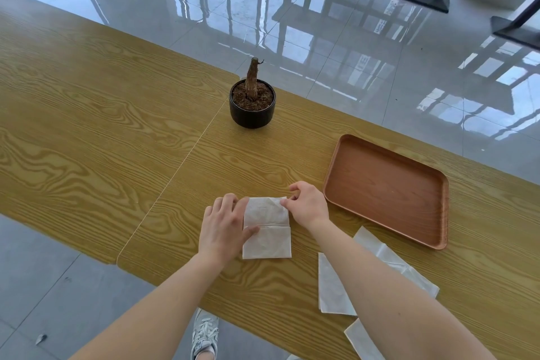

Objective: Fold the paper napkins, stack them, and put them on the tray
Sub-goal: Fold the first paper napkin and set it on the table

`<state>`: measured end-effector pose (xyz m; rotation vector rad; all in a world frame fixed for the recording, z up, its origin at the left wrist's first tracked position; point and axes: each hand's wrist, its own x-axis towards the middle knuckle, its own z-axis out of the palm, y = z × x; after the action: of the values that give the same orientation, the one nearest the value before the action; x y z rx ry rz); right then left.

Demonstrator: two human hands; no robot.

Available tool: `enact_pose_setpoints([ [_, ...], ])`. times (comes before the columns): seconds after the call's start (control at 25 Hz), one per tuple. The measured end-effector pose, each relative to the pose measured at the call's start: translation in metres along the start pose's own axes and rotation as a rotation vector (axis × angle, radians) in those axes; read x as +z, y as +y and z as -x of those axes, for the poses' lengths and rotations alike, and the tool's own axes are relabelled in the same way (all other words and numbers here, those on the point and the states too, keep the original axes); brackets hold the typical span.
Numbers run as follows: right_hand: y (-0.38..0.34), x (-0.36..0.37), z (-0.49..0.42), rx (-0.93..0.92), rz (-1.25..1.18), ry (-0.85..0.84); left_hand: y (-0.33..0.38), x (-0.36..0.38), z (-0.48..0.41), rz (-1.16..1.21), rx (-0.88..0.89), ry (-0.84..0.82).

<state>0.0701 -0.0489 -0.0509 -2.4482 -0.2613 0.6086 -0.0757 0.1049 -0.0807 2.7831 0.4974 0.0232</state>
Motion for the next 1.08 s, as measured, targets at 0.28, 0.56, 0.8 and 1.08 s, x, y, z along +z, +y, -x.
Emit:
enact_pose_setpoints([
  [0.28,-0.002,-0.009,0.004,0.031,-0.162,-0.077,-0.001,0.001,-0.006,0.089,-0.090,-0.024],
  [0.56,0.002,-0.025,0.033,-0.148,-0.092,-0.067,0.007,-0.014,-0.028,0.428,-0.257,-0.142],
  [0.8,0.012,-0.026,0.053,-0.226,-0.045,-0.050,0.007,-0.026,-0.010,0.425,-0.058,0.029],
  [1.08,0.033,-0.009,0.080,-0.337,0.134,-0.045,0.004,-0.015,0.036,0.192,0.245,0.146],
])
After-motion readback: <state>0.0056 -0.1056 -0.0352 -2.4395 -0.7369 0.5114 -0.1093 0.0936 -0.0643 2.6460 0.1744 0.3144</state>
